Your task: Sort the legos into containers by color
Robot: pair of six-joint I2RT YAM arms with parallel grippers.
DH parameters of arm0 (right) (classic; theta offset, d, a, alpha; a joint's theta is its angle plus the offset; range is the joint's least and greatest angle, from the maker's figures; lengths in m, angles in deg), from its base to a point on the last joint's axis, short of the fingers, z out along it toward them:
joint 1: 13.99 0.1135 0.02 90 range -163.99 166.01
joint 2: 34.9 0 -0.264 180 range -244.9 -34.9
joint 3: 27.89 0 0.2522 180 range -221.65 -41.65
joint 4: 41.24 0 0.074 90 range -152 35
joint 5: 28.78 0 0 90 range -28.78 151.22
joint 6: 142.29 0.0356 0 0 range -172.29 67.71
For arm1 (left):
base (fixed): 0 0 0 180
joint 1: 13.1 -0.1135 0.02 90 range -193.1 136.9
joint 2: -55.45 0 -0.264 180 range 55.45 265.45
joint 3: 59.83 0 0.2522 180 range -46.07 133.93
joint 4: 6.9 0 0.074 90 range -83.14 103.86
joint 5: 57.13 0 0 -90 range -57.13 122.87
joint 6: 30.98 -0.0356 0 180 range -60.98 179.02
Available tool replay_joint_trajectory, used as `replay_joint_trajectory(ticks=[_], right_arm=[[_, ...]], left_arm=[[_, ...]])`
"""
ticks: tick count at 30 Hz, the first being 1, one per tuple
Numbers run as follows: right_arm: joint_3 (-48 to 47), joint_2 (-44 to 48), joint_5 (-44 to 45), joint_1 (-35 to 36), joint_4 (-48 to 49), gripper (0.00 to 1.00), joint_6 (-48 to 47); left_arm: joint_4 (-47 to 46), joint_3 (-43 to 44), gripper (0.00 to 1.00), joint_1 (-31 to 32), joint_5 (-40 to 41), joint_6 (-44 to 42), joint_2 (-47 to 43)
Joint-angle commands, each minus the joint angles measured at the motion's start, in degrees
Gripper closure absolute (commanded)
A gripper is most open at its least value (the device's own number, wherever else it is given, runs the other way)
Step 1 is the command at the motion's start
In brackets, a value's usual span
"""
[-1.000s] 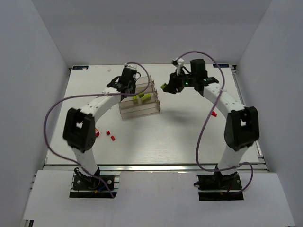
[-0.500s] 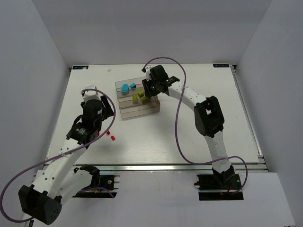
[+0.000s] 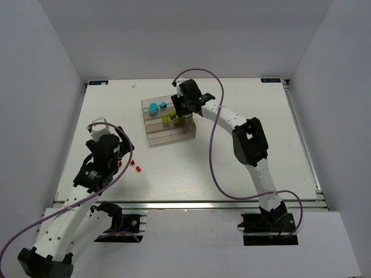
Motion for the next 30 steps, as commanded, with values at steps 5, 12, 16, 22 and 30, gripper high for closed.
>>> replay_joint_trajectory(ticks=[5, 12, 16, 22, 30], right_arm=[[-0.24, 2.27, -1.99, -0.08, 2.57, 0.36, -0.34], [6.87, 10.78, -5.13, -0.25, 5.74, 0.53, -2.18], [21.96, 26.99, -5.42, -1.83, 13.72, 1.0, -4.48], [40.71, 44.95, -30.0, -15.95, 18.22, 1.0, 4.67], [51.45, 56.5, -45.4, -28.28, 17.26, 0.39, 2.03]], left_arm=[[9.2, 0.87, 0.03, 0.0, 1.37, 7.5, 5.5], [10.44, 2.1, 0.02, -0.53, 1.72, 10.05, 9.37], [12.29, 2.71, 0.2, -2.63, 1.46, 12.95, 14.02], [10.09, 3.94, 0.32, -9.13, -2.92, 14.19, 19.92], [6.4, 6.67, 0.06, -19.67, -12.51, 13.48, 33.54]])
